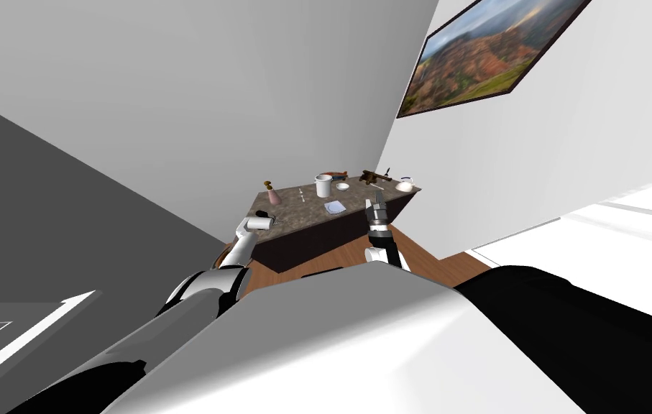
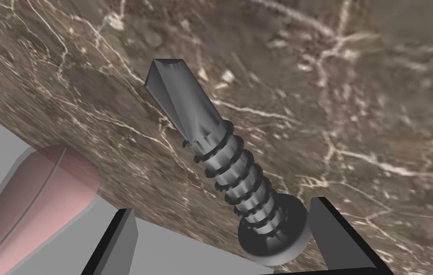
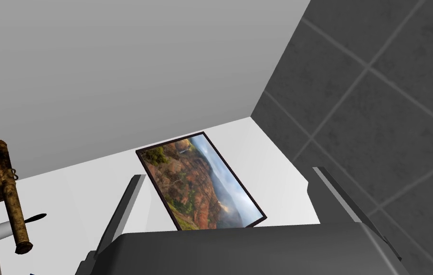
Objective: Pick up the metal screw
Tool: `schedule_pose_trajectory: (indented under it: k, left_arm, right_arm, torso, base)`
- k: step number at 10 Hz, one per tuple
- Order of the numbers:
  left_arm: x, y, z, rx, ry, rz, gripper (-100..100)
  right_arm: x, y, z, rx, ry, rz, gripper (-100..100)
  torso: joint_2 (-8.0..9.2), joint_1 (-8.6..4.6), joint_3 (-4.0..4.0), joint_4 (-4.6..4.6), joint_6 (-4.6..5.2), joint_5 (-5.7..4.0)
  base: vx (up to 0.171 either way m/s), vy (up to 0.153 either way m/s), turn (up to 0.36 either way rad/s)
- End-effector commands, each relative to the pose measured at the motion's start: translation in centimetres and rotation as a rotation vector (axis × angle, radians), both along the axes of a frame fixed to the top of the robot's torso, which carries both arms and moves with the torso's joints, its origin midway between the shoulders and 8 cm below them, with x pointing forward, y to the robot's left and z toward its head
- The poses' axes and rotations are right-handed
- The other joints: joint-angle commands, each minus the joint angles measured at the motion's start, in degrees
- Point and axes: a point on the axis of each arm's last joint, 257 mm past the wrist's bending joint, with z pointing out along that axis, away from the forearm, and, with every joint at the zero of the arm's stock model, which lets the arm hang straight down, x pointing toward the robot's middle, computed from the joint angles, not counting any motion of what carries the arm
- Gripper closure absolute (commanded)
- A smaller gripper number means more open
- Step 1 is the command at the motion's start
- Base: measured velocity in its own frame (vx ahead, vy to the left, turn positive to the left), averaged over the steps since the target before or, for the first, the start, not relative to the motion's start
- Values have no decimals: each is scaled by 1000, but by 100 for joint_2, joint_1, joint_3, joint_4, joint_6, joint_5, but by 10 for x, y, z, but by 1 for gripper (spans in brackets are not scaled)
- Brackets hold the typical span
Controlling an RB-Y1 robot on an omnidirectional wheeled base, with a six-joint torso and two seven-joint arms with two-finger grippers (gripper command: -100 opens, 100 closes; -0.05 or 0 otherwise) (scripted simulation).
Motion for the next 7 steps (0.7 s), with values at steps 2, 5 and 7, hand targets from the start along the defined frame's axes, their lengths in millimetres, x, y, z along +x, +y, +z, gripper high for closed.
schedule_pose_trajectory:
  k: [2, 5, 7]
  left_arm:
    - [-1, 1, -1, 0, 3, 1, 100]
    - [0, 0, 0, 0, -1, 0, 100]
    - [15, 2, 27, 10, -45, 0, -100]
  right_arm:
    - [0, 0, 0, 0, 0, 0, 0]
    - [0, 0, 0, 0, 0, 0, 0]
    - [0, 0, 0, 0, 0, 0, 0]
  torso:
    - [6, -4, 5, 5, 6, -2]
    - [7, 0, 3, -1, 0, 1]
    - [7, 1, 3, -1, 0, 1]
  base:
    - [1, 1, 6]
    - [0, 0, 0]
    - [-16, -8, 9]
